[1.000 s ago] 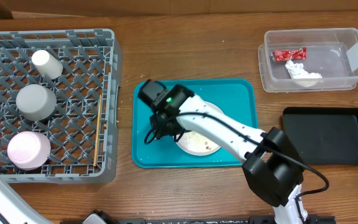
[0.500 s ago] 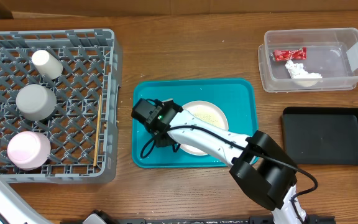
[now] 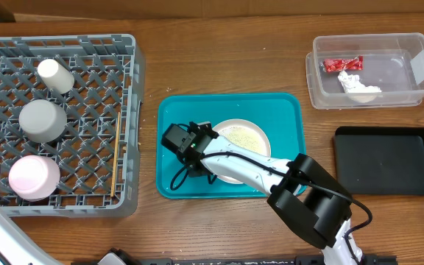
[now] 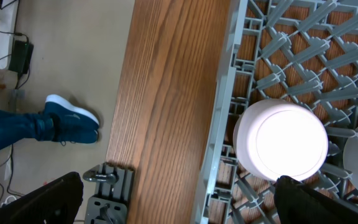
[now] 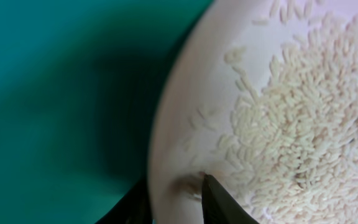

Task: Sort waste into correct bins and load items into the dishwasher
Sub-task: 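Grasp the plate rim and slide the plate right across the tray, then lift the plate and carry it over the black tray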

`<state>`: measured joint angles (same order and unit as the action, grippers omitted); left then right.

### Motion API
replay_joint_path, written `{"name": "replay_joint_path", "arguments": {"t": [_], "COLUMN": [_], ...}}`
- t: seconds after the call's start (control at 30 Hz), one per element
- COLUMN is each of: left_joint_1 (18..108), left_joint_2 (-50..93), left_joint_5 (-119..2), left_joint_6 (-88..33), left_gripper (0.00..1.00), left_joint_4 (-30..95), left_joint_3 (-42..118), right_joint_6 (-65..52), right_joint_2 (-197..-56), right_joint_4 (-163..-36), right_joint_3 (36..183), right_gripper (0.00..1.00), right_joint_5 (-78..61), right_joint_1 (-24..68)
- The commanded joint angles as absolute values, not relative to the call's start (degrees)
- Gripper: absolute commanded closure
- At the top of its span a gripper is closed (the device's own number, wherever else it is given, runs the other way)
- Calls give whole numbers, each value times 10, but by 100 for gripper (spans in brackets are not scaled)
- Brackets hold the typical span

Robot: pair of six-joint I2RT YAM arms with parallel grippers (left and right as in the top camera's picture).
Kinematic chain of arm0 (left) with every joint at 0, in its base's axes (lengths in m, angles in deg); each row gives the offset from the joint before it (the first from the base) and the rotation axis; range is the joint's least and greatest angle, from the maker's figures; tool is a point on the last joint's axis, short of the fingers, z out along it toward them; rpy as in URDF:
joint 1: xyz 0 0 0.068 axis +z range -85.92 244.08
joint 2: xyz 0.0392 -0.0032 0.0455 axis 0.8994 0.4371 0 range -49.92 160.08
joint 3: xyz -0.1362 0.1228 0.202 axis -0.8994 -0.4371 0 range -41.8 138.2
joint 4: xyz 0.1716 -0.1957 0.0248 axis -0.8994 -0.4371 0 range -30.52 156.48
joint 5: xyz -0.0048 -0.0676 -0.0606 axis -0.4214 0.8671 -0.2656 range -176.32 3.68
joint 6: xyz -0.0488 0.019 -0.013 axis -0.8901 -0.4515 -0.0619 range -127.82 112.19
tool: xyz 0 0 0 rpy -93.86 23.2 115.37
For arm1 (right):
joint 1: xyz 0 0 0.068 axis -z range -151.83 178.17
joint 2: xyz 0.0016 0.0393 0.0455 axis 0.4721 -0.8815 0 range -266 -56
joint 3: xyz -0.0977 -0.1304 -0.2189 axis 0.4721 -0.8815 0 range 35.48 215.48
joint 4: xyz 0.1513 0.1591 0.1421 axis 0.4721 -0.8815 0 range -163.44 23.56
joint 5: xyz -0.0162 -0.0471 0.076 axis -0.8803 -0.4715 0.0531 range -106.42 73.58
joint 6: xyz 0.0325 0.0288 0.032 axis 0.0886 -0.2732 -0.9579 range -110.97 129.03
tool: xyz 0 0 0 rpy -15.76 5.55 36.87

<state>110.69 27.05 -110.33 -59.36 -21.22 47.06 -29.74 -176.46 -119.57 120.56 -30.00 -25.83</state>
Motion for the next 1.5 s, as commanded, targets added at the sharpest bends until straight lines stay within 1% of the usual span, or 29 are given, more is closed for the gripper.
{"name": "replay_joint_path", "arguments": {"t": [0.0,0.13,0.23,0.4,0.5,0.8,1.03,1.2,1.23,1.37,1.47], "left_joint_1": [1110,1110,1110,1110,1110,1110,1110,1110,1110,1110,1110], "left_joint_2": [272,272,272,272,272,272,272,272,272,272,272], "left_joint_5": [-1104,-1104,-1104,-1104,-1104,-1104,-1104,-1104,-1104,-1104,-1104], "left_joint_6": [-606,-606,-606,-606,-606,-606,-606,-606,-606,-606,-606], "left_gripper": [0,1,0,0,0,0,0,0,0,0,0], "left_joint_4": [-213,-213,-213,-213,-213,-213,-213,-213,-213,-213,-213], "left_joint_3": [472,472,472,472,472,472,472,472,472,472,472], "right_joint_6": [-303,-303,-303,-307,-308,-409,-420,-421,-429,-437,-437], "right_joint_2": [-1767,-1767,-1767,-1767,-1767,-1767,-1767,-1767,-1765,-1754,-1737], "right_joint_4": [-1192,-1192,-1196,-1219,-1246,-1393,-1445,-1473,-1483,-1493,-1500], "right_joint_3": [1191,1191,1194,1214,1230,1299,1331,1332,1332,1334,1339], "right_gripper": [74,82,96,96,96,96,96,96,96,96,96], "right_joint_5": [-303,-303,-303,-309,-337,-419,-419,-419,-424,-470,-477], "right_joint_1": [-259,-259,-259,-259,-259,-236,-201,-162,-140,-95,-62]}}
